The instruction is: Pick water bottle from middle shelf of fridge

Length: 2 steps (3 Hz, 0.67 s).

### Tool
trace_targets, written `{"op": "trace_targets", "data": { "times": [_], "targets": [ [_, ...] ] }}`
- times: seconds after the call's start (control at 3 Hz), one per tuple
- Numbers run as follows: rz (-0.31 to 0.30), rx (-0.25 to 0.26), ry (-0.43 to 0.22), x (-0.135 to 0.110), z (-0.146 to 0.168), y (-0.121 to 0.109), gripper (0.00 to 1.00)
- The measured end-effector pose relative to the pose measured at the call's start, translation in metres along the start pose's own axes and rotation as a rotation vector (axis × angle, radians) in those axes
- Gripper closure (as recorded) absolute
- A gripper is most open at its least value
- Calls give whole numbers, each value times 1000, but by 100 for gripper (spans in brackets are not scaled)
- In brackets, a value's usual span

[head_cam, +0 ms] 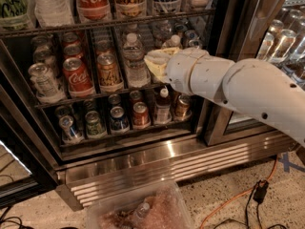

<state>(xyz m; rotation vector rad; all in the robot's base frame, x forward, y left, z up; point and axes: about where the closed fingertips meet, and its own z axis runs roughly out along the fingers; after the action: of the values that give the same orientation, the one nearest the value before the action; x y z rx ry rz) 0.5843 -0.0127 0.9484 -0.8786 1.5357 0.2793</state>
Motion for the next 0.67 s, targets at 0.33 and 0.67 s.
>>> {"op": "trace_targets", "data": {
  "times": [0.33, 0.67],
  "targets": [
    [-1, -12, 15, 2, 1, 0, 100],
    [6, -35, 41, 4, 5, -1, 100]
  ]
}}
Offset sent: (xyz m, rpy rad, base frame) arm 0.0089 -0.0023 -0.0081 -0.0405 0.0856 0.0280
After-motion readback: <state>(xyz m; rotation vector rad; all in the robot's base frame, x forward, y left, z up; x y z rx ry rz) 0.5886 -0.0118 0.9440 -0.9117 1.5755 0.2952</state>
